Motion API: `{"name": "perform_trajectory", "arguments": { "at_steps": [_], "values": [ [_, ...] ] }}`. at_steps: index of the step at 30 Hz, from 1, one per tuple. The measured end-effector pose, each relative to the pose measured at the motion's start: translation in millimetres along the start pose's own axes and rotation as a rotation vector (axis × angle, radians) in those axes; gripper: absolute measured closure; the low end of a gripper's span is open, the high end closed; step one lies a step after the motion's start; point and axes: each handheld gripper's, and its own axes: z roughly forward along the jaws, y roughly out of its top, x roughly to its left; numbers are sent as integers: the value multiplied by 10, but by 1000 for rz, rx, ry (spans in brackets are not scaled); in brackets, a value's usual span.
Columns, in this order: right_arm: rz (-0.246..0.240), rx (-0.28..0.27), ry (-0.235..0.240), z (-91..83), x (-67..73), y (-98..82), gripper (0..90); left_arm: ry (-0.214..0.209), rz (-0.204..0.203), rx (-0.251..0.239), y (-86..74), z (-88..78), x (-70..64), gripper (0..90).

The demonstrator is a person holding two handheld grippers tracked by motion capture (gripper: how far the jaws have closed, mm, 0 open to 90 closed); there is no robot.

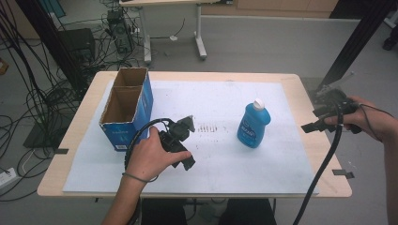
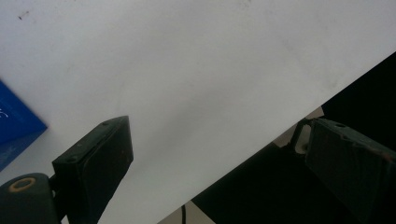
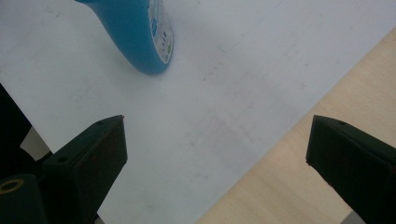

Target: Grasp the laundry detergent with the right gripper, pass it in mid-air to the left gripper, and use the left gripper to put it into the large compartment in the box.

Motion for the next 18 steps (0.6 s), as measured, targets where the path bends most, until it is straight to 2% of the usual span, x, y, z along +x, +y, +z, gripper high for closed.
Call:
{"name": "perform_trajectory", "arguments": {
  "at_steps": [18],
  "values": [
    [11,-37,-4,68,3,-210,50,8,-2,-13,-28,-39,2,80]
  ]
}}
